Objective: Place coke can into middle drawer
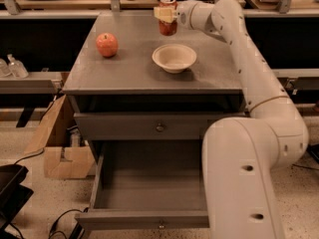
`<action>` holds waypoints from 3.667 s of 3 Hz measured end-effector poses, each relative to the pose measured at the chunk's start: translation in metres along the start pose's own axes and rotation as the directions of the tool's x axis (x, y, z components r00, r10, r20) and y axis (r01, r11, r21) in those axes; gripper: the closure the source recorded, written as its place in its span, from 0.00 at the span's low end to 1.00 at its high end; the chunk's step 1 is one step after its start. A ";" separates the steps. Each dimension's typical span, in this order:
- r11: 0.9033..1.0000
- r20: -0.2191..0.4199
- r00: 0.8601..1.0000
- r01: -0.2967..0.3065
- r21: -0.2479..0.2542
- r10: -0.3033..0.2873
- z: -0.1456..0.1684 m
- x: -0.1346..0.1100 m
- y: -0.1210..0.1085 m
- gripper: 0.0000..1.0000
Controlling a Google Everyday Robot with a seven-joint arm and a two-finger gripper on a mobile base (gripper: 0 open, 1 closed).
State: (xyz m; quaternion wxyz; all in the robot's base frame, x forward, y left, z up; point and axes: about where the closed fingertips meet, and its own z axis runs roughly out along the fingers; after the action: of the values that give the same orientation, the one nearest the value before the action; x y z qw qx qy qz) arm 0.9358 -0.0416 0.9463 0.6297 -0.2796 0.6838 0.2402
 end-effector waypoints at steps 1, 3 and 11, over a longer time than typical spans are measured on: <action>0.998 0.005 1.000 0.005 -0.060 -0.005 -0.042 -0.032 0.022 1.00; 0.983 0.012 1.000 0.027 -0.184 -0.025 -0.135 -0.076 0.095 1.00; 0.891 0.010 1.000 0.025 -0.454 -0.023 -0.317 0.078 0.288 1.00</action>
Offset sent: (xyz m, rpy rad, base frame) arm -0.2064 -0.0185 0.0815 0.0090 0.0418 0.1588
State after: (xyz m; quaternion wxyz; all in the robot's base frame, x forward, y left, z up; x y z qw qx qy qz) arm 0.5045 -0.0541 0.8906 0.5516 -0.4267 0.6039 0.3859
